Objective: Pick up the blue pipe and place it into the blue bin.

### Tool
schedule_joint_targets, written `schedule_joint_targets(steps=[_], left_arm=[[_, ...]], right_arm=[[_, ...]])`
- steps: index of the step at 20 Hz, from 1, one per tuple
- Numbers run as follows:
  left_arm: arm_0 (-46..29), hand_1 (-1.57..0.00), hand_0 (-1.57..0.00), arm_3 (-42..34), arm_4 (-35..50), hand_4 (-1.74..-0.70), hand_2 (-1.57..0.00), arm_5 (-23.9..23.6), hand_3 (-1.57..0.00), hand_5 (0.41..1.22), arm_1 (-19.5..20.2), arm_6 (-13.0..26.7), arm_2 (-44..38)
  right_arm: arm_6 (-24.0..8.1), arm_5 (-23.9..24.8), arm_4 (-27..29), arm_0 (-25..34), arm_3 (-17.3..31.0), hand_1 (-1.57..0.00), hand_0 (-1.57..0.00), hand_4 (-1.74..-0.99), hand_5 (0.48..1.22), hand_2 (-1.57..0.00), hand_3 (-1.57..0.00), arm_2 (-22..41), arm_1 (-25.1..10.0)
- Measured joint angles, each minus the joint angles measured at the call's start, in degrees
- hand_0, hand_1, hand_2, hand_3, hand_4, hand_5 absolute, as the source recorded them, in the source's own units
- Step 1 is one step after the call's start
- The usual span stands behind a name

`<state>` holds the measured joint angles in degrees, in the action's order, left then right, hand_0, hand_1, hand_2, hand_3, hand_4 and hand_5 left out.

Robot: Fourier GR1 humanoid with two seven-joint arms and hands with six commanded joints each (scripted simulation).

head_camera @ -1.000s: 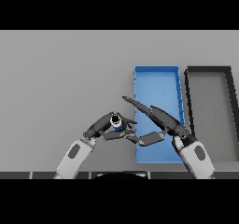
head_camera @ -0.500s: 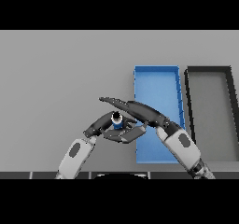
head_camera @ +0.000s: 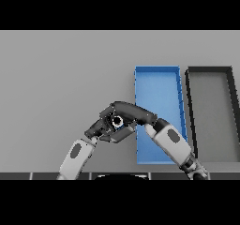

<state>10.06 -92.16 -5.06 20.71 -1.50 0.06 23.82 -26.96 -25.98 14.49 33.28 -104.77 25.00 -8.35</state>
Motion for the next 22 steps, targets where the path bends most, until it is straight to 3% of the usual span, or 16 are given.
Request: schedule_joint_targets(steps=[2,5,9,11,13,14,15,18,19,22], left_arm=[[-0.43,-1.57,-1.57,0.59,2.67,-1.70,-1.57,1.19,-1.50,1.221,-0.34,-1.42,-1.02],[0.26,-1.57,-1.57,0.03,3.62,-1.72,-1.57,1.87,-1.44,1.221,-0.75,-0.02,-1.34],[0.13,-1.57,-1.57,-0.66,2.80,-1.73,-1.57,2.16,-1.43,1.221,-0.73,0.07,-1.53],[0.36,-1.57,-1.57,-0.13,2.19,-1.73,-1.57,1.69,-1.42,1.221,-0.72,-0.92,-1.49],[0.42,-1.57,-1.57,-0.38,1.21,-1.72,-1.57,1.05,-1.45,1.221,-0.39,-2.16,-1.61],[0.16,-1.34,-1.46,-0.64,-0.53,-1.60,-1.29,-0.17,-1.17,1.221,0.06,-3.58,-1.39],[-0.02,-1.07,-1.17,-0.90,-1.69,-1.47,-1.03,-0.61,-0.93,1.221,0.61,-3.59,-1.33],[0.55,-0.55,-0.60,-0.86,-2.02,-1.21,-0.53,2.97,-0.48,1.221,1.85,-4.76,-1.60],[0.63,-0.44,-0.48,-0.31,-3.12,-1.14,-0.42,3.59,-0.38,1.132,1.94,-4.95,-1.51],[0.82,-0.22,-0.24,-0.10,-4.95,-1.02,-0.22,3.73,-0.19,0.848,1.30,-0.91,-1.72]], right_arm=[[-0.06,0.92,1.21,-0.04,0.92,-1.34,-1.34,-1.628,0.856,-1.35,-1.19,0.15,0.58],[3.55,1.57,1.18,-0.34,0.46,-1.45,-1.45,-1.680,1.034,-1.46,-1.36,0.97,-0.98],[7.18,3.37,0.50,-0.73,-0.32,-1.52,-1.52,-1.716,1.144,-1.53,-1.48,3.56,-1.83],[4.69,5.18,0.91,-0.21,-0.16,-1.54,-1.54,-1.725,1.172,-1.54,-1.52,3.55,-1.38],[6.07,6.72,0.33,-0.80,-0.72,-1.55,-1.55,-1.731,1.190,-1.55,-1.54,3.60,-1.43],[7.08,6.93,-0.26,-0.68,-0.40,-1.56,-1.56,-1.733,1.196,-1.56,-1.54,4.19,-1.11],[7.92,7.13,-0.87,-0.88,-0.46,-1.56,-1.56,-1.734,1.201,-1.56,-1.55,4.44,-1.53],[6.38,7.81,0.01,-0.54,-0.94,-1.56,-1.56,-1.738,1.211,-1.56,-1.56,4.94,-1.49],[4.09,7.96,0.12,-0.53,-1.06,-1.57,-1.57,-1.738,1.213,-1.57,-1.56,5.00,-1.49],[3.19,8.95,-1.30,-0.67,-1.32,-1.57,-1.57,-1.740,1.217,-1.57,-1.57,5.39,-1.44]])
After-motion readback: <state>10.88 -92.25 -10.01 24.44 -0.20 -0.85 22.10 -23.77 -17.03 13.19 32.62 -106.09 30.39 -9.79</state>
